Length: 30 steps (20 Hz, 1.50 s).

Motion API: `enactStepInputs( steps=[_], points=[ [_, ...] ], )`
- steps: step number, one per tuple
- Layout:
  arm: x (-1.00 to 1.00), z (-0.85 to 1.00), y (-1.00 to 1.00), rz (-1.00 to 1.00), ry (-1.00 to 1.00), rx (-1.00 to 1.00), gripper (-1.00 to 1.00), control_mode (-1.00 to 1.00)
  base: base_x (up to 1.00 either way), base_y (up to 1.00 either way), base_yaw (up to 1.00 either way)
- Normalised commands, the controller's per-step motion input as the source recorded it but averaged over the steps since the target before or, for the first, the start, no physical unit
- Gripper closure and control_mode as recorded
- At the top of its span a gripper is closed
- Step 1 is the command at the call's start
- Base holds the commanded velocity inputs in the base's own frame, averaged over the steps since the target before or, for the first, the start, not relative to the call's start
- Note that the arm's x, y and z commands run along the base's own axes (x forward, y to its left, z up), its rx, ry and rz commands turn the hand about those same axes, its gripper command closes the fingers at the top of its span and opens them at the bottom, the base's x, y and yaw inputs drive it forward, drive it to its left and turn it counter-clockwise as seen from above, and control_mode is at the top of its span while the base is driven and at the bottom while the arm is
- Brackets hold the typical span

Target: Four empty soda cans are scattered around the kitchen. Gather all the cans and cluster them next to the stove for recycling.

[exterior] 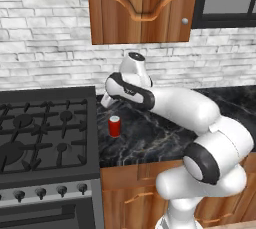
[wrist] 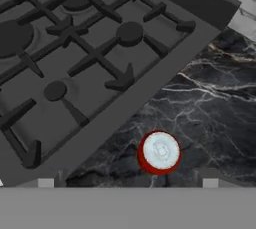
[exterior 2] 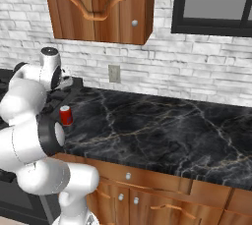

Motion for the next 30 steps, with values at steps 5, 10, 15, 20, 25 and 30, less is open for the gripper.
enactStepInputs(
  steps=[5, 10, 15, 20, 25, 30],
  points=[
    [-0.59, 0.2, -0.28, -0.42, -0.01, 0.0, -1.0, -1.0, 0.0, 0.0, 0.0],
    [-0.49, 0.5, -0.31, -0.4, 0.0, 0.0, -1.0, -1.0, 0.0, 0.0, 0.0],
    [-0.4, 0.23, -0.3, -0.14, 0.05, 0.12, -1.0, -1.0, 0.0, 0.0, 0.0],
    [-0.49, 0.0, -0.41, 0.02, 0.0, 0.21, -1.0, -1.0, 0.0, 0.0, 0.0],
    [-0.86, 0.05, -0.22, 0.02, -0.05, 0.08, -1.0, -1.0, 0.0, 0.0, 0.0],
    [-0.98, 0.07, -0.13, 0.0, -0.01, 0.06, -1.0, -1.0, 0.0, 0.0, 0.0]
  ],
)
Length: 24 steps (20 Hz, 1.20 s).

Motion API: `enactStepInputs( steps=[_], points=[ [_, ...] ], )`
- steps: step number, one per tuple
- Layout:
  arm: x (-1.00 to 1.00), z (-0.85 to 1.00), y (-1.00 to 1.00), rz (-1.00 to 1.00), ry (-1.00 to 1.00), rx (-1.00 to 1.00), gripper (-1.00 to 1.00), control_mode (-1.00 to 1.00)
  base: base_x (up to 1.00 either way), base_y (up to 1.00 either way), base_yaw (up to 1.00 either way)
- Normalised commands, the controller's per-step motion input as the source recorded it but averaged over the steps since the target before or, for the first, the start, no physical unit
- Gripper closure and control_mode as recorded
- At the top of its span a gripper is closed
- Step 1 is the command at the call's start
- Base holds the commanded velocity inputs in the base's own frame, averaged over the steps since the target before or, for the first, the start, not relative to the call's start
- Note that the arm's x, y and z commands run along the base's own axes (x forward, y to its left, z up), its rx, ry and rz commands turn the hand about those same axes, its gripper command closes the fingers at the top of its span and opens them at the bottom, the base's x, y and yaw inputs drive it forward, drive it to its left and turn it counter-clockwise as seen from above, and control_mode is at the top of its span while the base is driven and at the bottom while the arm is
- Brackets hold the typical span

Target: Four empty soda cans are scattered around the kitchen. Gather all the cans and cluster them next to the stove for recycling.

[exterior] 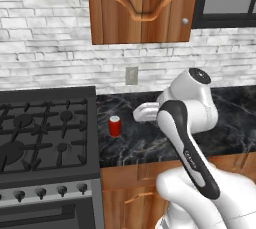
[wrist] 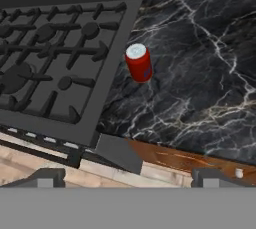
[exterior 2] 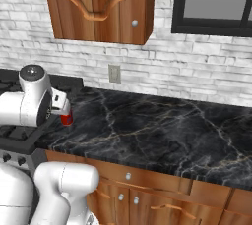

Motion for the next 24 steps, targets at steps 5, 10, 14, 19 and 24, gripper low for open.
enactStepInputs(
  steps=[5, 10, 14, 19, 24],
  points=[
    [-0.89, 0.02, -0.1, 0.0, 0.0, 0.06, -1.0, -1.0, 0.0, 0.0, 0.0],
    [-0.82, 0.01, -0.1, 0.0, 0.0, 0.05, -1.0, -1.0, 0.0, 0.0, 0.0],
    [-0.74, 0.01, -0.05, 0.0, 0.0, 0.04, -1.0, -1.0, 0.0, 0.0, 0.0],
    [0.0, 0.0, 0.0, 0.0, 0.0, 0.0, -1.0, 1.0, -0.62, -0.01, 0.0],
    [0.0, 0.0, 0.0, 0.0, 0.0, 0.0, -1.0, 1.0, -0.6, 0.0, 0.0]
  ],
)
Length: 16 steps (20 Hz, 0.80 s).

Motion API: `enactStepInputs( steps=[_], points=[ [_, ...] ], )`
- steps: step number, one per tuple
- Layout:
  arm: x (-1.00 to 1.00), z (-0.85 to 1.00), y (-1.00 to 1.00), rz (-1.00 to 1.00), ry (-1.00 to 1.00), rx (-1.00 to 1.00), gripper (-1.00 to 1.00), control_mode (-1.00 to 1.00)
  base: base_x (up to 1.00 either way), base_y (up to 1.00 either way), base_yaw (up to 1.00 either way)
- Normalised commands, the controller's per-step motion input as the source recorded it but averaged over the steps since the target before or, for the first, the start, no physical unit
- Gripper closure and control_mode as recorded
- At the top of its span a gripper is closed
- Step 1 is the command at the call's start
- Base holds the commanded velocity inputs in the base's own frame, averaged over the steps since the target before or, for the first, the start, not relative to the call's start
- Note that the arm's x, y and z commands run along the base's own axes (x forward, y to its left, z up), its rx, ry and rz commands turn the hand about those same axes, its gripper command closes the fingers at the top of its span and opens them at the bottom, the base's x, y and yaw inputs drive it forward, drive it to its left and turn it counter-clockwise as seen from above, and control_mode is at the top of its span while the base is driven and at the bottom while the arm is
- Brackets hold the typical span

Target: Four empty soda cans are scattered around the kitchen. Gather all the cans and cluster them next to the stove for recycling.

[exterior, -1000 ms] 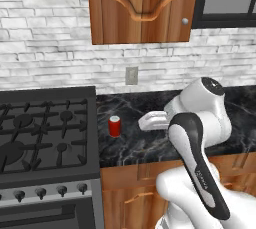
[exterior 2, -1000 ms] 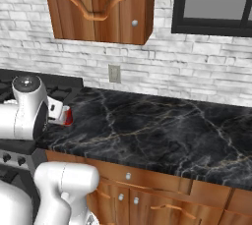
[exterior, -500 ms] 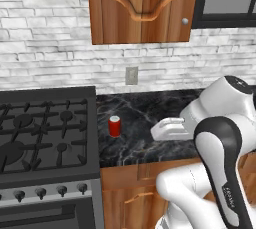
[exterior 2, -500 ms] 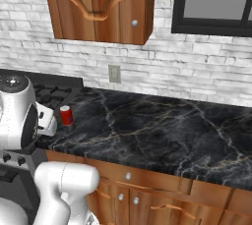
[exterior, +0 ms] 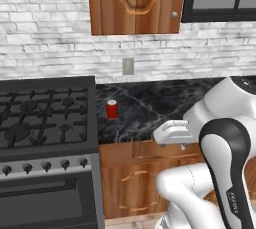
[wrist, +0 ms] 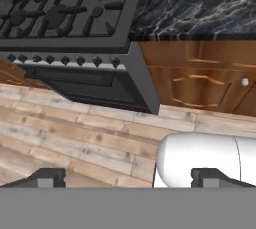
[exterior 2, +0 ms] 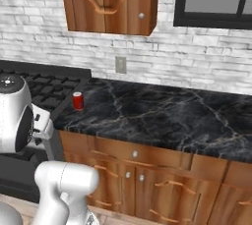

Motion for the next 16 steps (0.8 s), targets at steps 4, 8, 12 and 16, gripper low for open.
enactStepInputs(
  steps=[4, 8, 12, 16],
  points=[
    [0.0, 0.0, 0.0, 0.0, 0.0, 0.0, -1.0, 1.0, -0.1, 0.47, -0.06],
    [0.0, 0.0, 0.0, 0.0, 0.0, 0.0, -1.0, 1.0, 0.0, 0.97, -0.08],
    [0.0, 0.0, 0.0, 0.0, 0.0, 0.0, -1.0, 1.0, -0.09, 0.98, -0.09],
    [0.0, 0.0, 0.0, 0.0, 0.0, 0.0, -1.0, 1.0, -0.32, 0.64, -0.09]
  ],
)
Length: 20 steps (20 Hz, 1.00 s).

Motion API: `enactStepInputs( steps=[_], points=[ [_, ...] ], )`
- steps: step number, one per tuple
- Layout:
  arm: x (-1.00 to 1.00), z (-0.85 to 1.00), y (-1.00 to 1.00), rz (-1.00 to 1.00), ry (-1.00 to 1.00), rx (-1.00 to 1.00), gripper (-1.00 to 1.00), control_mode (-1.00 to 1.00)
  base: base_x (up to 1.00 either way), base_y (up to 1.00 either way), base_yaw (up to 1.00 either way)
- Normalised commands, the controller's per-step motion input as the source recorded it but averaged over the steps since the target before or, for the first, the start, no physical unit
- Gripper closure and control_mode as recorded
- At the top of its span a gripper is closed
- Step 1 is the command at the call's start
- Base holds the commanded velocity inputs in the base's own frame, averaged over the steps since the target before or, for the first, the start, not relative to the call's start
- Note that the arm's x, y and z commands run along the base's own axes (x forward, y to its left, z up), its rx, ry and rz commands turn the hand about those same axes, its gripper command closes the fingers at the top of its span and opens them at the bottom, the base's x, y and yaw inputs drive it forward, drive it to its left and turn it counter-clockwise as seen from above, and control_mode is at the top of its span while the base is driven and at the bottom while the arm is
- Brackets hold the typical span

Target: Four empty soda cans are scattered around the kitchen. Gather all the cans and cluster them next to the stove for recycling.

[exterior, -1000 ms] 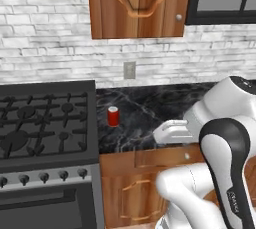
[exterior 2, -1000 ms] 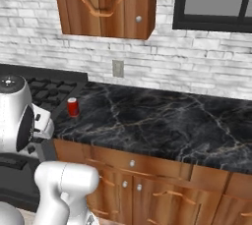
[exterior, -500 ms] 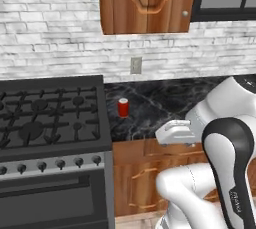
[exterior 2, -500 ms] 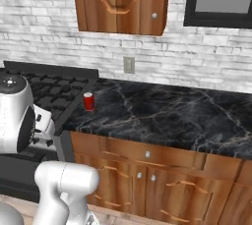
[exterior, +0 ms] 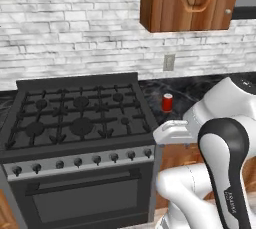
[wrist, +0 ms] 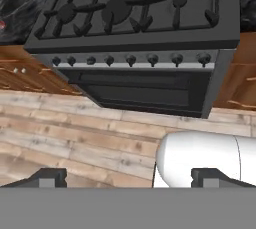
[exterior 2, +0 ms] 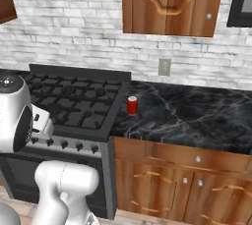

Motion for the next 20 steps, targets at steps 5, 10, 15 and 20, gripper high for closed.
enactStepInputs(
  steps=[5, 10, 15, 20],
  points=[
    [0.0, 0.0, 0.0, 0.0, 0.0, 0.0, -1.0, 1.0, -0.07, 0.72, -0.09],
    [0.0, 0.0, 0.0, 0.0, 0.0, 0.0, -1.0, 1.0, -0.05, 0.77, -0.1],
    [0.0, 0.0, 0.0, 0.0, 0.0, 0.0, -1.0, 1.0, 0.0, 0.91, -0.1],
    [0.0, 0.0, 0.0, 0.0, 0.0, 0.0, -1.0, 1.0, 0.0, 0.92, -0.09]
  ],
)
